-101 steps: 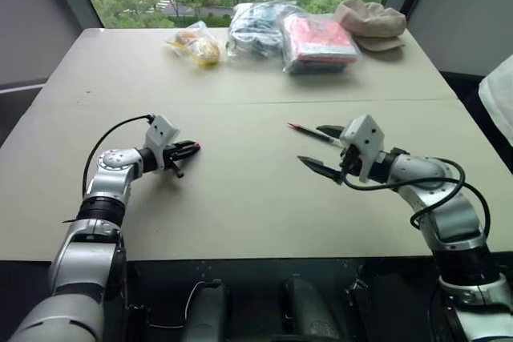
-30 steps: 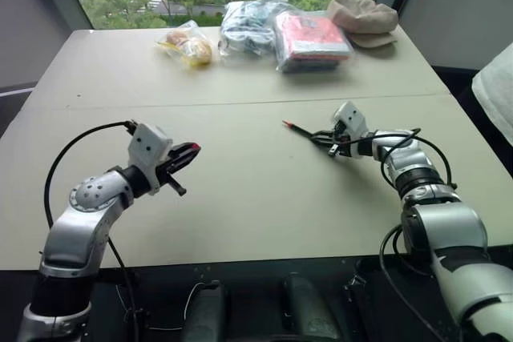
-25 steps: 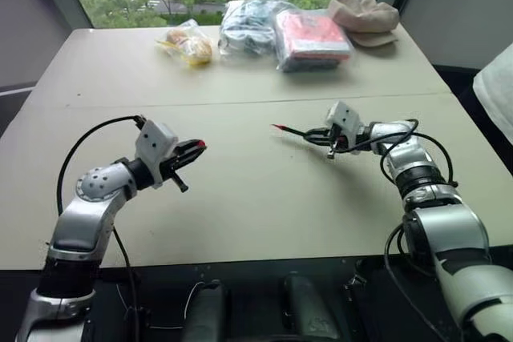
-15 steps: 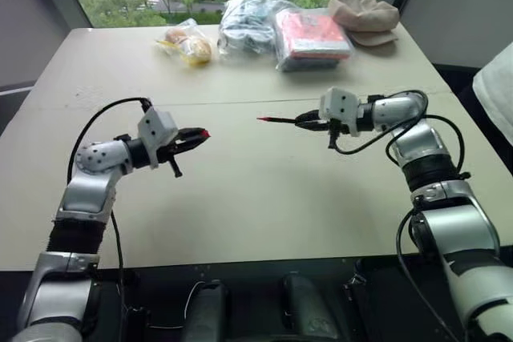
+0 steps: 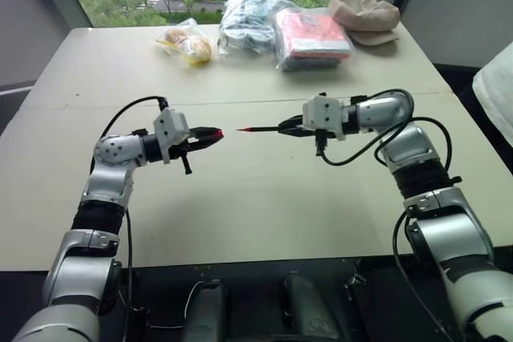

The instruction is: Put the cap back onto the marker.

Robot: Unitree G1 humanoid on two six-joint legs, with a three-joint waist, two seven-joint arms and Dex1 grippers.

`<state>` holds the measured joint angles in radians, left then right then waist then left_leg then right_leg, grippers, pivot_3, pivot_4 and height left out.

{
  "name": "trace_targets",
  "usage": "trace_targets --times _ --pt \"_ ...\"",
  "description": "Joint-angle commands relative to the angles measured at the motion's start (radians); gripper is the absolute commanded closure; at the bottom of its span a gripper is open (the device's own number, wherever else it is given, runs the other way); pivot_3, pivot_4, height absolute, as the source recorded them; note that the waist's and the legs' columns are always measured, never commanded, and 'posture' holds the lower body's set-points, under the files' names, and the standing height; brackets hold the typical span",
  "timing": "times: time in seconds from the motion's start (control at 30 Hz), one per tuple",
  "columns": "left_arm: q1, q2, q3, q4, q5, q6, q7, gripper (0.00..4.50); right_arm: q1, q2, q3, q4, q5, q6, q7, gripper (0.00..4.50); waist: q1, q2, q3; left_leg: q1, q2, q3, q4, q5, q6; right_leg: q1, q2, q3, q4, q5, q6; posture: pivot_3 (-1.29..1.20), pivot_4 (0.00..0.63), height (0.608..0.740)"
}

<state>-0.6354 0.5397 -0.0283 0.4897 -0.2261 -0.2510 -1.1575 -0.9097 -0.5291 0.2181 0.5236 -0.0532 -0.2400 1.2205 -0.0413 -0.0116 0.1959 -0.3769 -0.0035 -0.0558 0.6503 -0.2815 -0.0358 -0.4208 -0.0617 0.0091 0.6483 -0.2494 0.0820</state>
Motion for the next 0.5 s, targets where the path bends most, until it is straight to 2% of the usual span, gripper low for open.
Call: trace_targets --times 0.03,0.5 --pt "-0.027 -0.004 -0.005 -0.011 0.000 -0.017 -0.015 4.50 -0.001 0.005 -0.005 -0.053 0.027 0.008 0.000 4.44 0.000 0.000 0.000 0.000 0.000 0.000 0.000 0.000 0.000 0.000 0.000 0.000 0.000 0.000 0.000 0.00 0.150 0.740" --pt "-0.017 -0.011 -0.018 -0.018 0.006 -0.017 -0.027 4.50 0.013 0.005 0.013 -0.109 0.039 0.047 0.008 4.44 0.001 0.000 0.000 0.000 0.000 0.000 0.000 0.000 0.000 0.000 0.000 0.000 0.000 0.000 0.000 0.00 0.150 0.740"
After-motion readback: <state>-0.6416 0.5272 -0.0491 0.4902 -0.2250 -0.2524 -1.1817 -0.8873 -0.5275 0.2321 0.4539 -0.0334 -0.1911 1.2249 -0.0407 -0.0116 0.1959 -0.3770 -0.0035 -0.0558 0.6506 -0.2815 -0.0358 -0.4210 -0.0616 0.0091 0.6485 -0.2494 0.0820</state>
